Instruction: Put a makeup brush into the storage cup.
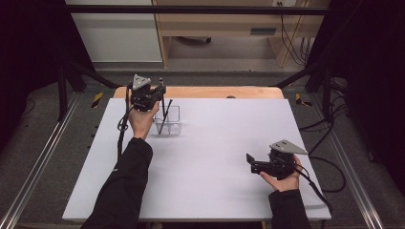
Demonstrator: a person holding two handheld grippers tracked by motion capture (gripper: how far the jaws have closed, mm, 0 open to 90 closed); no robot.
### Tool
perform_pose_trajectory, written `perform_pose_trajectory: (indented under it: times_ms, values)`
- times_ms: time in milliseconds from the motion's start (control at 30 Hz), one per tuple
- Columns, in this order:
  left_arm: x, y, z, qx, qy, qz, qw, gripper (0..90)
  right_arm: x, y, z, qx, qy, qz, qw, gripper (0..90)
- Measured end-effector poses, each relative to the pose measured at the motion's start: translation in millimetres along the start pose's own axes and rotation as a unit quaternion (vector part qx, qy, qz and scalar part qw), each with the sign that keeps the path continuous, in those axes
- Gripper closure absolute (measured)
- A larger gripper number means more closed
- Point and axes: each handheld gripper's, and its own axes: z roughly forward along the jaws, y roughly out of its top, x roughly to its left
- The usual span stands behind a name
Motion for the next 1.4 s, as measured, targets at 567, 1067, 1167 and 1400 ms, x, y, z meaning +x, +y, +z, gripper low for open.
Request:
perform_pose_trajectory:
  times_ms: [567, 1067, 1167, 1400]
  values:
    - [-2.1, -12.4, -2.8, 0.009, 0.003, 0.021, 0.9997, 83.1, -0.7, -0.6, 0.6, 0.002, 0.001, -0.002, 1.0, 2.3]
    - [-2.0, -29.6, -5.1, 0.022, 0.006, 0.025, 0.9994, 83.1, -0.3, -0.6, 0.4, 0.001, 0.003, -0.001, 1.0, 2.3]
    - [-1.1, -32.3, -5.4, 0.023, 0.006, 0.024, 0.9994, 83.1, -0.2, -0.7, 0.7, 0.001, 0.002, -0.001, 1.0, 2.3]
    - [0.1, -38.6, -3.6, 0.028, 0.004, 0.018, 0.9994, 83.0, 0.1, -1.0, 1.3, 0.003, 0.003, -0.002, 1.0, 2.3]
